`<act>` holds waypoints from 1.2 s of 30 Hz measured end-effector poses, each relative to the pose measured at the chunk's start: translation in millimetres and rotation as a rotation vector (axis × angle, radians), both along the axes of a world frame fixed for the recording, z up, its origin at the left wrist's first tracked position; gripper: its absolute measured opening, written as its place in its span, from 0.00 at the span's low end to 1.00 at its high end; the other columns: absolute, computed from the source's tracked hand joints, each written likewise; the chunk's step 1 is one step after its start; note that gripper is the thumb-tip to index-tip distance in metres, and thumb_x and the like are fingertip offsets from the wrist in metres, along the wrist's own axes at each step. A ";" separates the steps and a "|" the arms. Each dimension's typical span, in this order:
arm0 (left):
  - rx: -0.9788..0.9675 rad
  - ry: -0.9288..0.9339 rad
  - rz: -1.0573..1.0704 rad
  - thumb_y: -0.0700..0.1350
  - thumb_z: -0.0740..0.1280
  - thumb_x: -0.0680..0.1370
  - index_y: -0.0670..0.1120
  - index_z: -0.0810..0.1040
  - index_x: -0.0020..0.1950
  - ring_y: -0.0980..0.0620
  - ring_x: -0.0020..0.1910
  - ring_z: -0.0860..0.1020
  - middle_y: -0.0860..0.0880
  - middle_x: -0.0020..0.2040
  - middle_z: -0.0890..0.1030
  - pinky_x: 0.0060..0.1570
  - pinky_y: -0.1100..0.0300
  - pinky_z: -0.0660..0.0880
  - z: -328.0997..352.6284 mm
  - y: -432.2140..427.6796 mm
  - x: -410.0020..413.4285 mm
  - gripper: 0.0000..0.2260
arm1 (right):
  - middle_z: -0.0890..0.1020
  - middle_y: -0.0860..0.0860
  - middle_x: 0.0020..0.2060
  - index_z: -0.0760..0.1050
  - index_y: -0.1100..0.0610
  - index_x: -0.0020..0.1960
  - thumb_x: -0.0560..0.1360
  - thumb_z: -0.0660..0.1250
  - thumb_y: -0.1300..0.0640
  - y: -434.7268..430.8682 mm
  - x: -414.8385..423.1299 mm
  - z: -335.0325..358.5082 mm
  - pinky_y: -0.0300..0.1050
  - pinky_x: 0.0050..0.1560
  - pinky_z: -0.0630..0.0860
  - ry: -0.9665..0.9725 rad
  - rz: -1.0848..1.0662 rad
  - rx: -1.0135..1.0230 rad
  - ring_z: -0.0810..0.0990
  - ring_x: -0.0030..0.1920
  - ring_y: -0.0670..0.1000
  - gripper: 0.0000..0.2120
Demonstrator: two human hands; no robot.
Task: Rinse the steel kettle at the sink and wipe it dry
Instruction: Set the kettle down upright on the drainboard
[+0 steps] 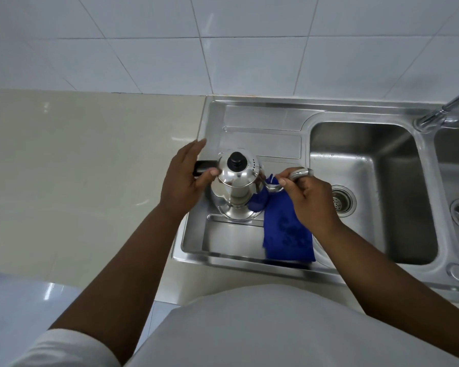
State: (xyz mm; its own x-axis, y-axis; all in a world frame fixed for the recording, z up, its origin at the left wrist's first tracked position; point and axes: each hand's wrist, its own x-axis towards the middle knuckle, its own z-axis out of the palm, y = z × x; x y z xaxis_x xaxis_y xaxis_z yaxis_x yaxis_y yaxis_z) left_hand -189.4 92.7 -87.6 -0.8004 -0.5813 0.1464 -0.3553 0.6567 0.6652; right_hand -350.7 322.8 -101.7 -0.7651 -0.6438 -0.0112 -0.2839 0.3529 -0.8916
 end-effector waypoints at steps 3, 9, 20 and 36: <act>0.226 0.023 0.060 0.59 0.63 0.76 0.48 0.67 0.73 0.50 0.63 0.74 0.47 0.64 0.76 0.65 0.53 0.72 -8.3 0.1 22.2 0.28 | 0.82 0.36 0.46 0.83 0.55 0.52 0.79 0.67 0.57 0.3 2.0 2.4 0.22 0.49 0.70 0.035 0.006 0.027 0.81 0.47 0.38 0.07; 0.309 -0.035 0.113 0.40 0.69 0.77 0.52 0.74 0.69 0.67 0.56 0.76 0.55 0.59 0.80 0.60 0.71 0.71 -13.9 -18.5 43.6 0.20 | 0.81 0.39 0.55 0.81 0.53 0.59 0.79 0.67 0.56 4.2 -3.4 0.3 0.20 0.50 0.69 0.033 0.052 0.124 0.79 0.49 0.31 0.10; 0.361 0.041 0.126 0.36 0.72 0.73 0.48 0.79 0.61 0.73 0.48 0.76 0.56 0.49 0.81 0.52 0.78 0.69 -3.6 -34.9 41.3 0.18 | 0.84 0.44 0.53 0.82 0.53 0.52 0.77 0.70 0.60 1.7 -2.0 11.2 0.36 0.57 0.77 -0.012 0.026 0.097 0.83 0.52 0.40 0.06; 0.418 0.121 0.382 0.37 0.72 0.74 0.56 0.81 0.56 0.54 0.50 0.80 0.54 0.47 0.82 0.58 0.52 0.75 27.7 -142.5 135.2 0.16 | 0.86 0.41 0.49 0.84 0.55 0.53 0.76 0.72 0.58 -141.7 52.4 30.4 0.57 0.57 0.82 -0.176 0.242 -0.068 0.86 0.52 0.48 0.07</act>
